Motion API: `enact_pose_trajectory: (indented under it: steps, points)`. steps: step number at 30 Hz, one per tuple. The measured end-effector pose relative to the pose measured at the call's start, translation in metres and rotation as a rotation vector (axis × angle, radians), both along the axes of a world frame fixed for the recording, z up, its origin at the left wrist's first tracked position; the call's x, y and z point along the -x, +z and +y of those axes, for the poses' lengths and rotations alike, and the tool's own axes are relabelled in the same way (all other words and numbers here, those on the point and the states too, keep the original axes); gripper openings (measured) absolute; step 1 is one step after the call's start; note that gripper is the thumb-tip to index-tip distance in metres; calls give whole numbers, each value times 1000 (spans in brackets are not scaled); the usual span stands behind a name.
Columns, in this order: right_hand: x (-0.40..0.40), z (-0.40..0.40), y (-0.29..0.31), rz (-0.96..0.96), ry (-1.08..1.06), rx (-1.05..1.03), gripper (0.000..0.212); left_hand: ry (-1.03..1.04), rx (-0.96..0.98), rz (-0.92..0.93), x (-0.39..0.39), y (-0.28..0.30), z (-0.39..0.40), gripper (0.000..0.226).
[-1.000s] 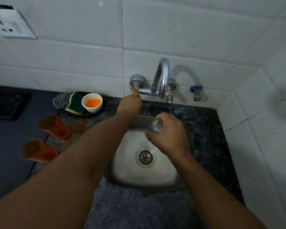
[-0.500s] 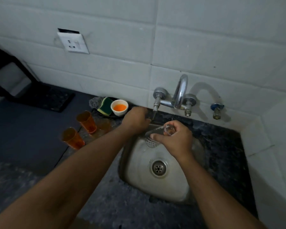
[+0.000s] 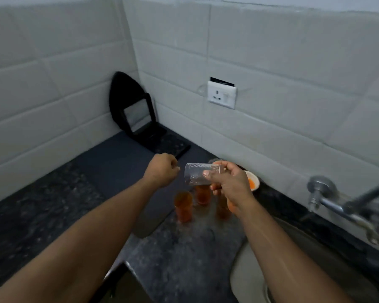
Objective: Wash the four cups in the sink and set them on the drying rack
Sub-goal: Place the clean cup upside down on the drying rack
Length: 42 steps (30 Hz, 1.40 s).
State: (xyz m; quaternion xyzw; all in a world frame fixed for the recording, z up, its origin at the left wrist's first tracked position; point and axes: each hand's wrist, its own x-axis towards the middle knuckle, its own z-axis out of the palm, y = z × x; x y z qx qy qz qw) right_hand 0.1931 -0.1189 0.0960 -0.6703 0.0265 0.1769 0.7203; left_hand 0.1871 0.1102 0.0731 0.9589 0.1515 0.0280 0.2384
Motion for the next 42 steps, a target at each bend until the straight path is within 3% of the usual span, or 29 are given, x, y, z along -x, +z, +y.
enact_pose_trajectory:
  steps: [4, 7, 15, 18, 20, 22, 29, 36, 42]
  points:
    - [-46, 80, -16, -25, 84, 95, 32, 62, -1, 85, -20, -28, 69, 19]
    - [-90, 136, -39, -73, 95, 219, 35, 76, 24, 146, -49, -60, 118, 36]
    - [-190, 229, -90, -274, 68, 497, 51, 58, -23, 354, -124, -132, 191, 50]
    - [-226, 251, -99, -349, 75, 555, 51, 46, -118, 408, -148, -151, 210, 81]
    - [-248, 264, -107, -403, 82, 606, 51, 59, -117, 504, -162, -159, 220, 107]
    - [-270, 279, -114, -456, 111, 665, 52, 67, -87, 592, -175, -165, 228, 119]
    - [-312, 308, -131, -578, 262, 858, 55, 47, -132, 689, -193, -168, 229, 122]
    - [-323, 318, -138, -564, 329, 947, 56, 41, -148, 716, -195, -170, 231, 122]
    - [-303, 307, -121, -490, 334, 899, 93, 71, -131, 724, -195, -164, 226, 118]
